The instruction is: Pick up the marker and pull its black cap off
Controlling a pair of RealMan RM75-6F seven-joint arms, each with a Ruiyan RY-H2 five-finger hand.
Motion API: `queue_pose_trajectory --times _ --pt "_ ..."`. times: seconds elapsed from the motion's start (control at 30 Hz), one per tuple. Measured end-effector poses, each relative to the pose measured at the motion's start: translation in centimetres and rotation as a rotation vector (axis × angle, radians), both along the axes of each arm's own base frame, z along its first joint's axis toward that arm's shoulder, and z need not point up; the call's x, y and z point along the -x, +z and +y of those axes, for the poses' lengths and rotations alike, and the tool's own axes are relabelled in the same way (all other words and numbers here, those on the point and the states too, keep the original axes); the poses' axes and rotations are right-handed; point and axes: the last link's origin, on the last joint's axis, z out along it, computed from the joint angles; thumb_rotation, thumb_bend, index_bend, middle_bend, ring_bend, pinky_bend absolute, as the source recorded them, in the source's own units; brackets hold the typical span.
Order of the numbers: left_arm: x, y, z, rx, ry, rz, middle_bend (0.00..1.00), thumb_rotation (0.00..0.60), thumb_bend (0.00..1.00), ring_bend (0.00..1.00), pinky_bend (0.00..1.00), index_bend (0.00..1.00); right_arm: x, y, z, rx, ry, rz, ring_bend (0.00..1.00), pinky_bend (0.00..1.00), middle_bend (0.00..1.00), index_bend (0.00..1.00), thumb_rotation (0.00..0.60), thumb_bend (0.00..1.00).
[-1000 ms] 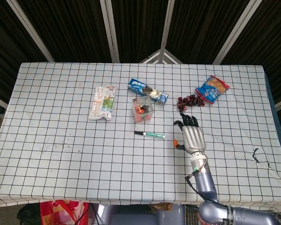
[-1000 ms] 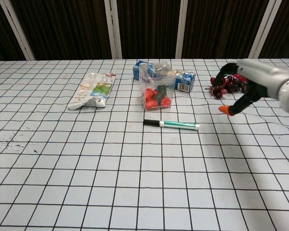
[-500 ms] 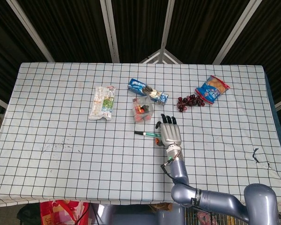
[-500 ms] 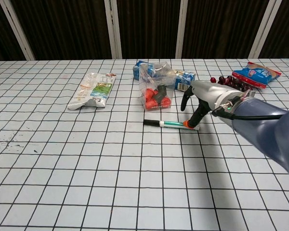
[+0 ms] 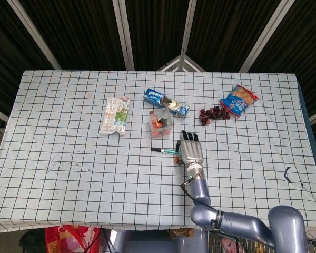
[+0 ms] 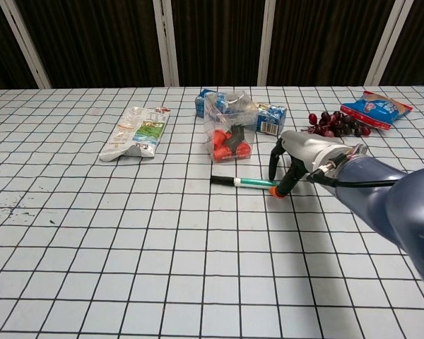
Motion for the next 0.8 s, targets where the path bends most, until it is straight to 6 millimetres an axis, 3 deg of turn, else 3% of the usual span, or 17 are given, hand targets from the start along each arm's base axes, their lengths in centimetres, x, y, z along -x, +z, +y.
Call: queue_pose_trajectory --times 0.8 --pt "-1.1 -0.5 0.2 0.008 0.010 0.025 0.00 0.600 0.50 0.00 0.01 0.05 1.7 -0.6 -0.4 -0.012 -0.006 -0.036 0.05 0.00 0.07 0.61 0.600 0.33"
